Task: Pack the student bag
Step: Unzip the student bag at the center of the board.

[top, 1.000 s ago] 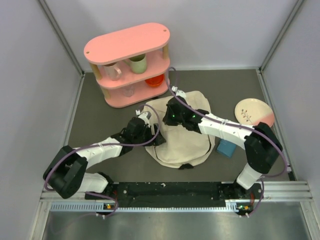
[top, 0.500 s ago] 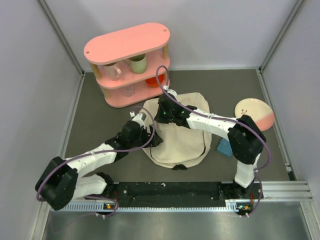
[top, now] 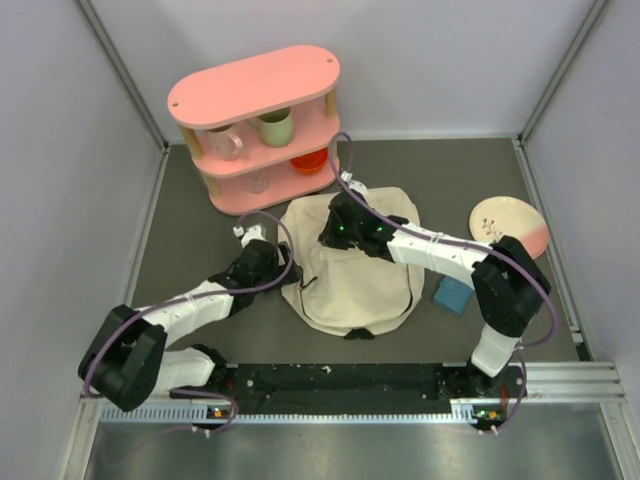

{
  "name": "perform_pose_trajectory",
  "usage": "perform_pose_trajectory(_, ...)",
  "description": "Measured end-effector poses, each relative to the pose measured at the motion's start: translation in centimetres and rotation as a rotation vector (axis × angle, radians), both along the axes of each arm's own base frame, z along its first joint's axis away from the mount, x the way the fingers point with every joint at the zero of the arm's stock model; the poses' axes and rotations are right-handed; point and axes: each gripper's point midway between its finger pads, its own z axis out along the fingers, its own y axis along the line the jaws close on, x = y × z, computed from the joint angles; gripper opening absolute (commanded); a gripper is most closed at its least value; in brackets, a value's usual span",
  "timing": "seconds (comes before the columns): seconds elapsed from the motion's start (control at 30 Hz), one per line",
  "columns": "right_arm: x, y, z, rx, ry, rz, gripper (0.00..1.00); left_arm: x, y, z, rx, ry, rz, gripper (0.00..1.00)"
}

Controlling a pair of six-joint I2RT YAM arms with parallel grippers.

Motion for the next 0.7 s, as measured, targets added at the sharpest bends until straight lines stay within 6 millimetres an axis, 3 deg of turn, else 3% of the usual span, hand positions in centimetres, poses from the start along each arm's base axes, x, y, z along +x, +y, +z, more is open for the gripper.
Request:
perform_pose_trajectory(0.13, -0.1, -0.4, 0.7, 0.012, -0.012, -0.005, 0.0, 1.7, -2.2, 0.8, -0.114, -0.045, -0.047, 0.93)
perform_pose_trajectory(0.43, -0.3, 0.1, 1.1, 0.041, 0.0, 0.006, 0.0, 1.1, -6.9, 1.4, -0.34, -0.069, -0.255, 0.79)
perform_pose_trajectory(0.7, -0.4, 3.0, -0.5, 0.019, 0.031, 0.046, 0.0, -0.3, -7.6, 2.0, -0.411, -0.1, -0.318, 0.77)
